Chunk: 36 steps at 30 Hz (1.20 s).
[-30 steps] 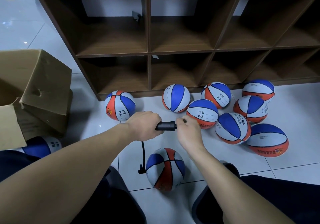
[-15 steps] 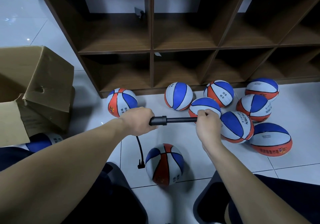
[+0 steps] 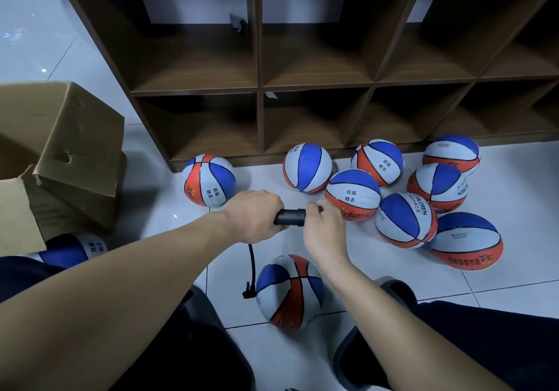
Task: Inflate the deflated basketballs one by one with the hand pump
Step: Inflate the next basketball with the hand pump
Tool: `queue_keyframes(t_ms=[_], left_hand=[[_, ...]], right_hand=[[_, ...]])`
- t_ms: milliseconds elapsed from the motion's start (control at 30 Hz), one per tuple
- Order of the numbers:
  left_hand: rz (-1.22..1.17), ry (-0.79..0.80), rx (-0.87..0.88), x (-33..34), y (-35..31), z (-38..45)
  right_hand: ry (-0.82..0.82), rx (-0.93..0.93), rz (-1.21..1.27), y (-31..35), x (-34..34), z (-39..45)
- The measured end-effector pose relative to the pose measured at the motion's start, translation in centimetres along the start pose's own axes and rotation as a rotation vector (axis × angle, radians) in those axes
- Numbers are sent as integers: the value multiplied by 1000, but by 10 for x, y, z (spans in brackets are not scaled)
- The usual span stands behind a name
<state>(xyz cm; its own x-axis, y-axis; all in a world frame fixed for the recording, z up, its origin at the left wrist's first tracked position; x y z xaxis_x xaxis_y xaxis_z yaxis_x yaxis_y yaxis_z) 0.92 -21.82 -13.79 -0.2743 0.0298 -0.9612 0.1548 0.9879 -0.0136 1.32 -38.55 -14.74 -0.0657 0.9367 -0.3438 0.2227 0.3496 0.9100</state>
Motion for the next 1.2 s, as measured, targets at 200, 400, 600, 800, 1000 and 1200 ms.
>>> queue_keyframes(t_ms=[200, 400, 600, 800, 1000, 1200], left_hand=[[-9, 10, 19, 9, 2, 2], [-21, 21, 17, 13, 16, 2], [-109, 80, -68, 20, 42, -4], [-72, 44, -58, 17, 30, -3], [-30, 19, -38, 7, 16, 0], [12, 2, -18, 4, 3, -2]], right_hand=[[40, 52, 17, -6, 2, 6], [56, 48, 23, -3, -11, 12], [-101, 138, 107, -6, -49, 38], [-211, 132, 130, -10, -55, 39], [-165, 49, 70, -3, -29, 20], [-22, 54, 44, -3, -5, 5]])
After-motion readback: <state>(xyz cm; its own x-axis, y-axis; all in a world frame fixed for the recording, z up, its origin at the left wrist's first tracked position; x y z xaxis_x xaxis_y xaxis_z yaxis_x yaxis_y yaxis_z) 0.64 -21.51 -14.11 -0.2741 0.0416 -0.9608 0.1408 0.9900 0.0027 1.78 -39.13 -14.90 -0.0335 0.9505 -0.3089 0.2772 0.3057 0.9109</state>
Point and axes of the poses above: each hand's wrist, its own z-axis towards the middle knuckle, its own x-axis out of the palm, y = z × x, the point moved 3 cm from there along z, towards the middle knuckle, and after that the axes turned 8 degrees about z, right-handed, at the moved point
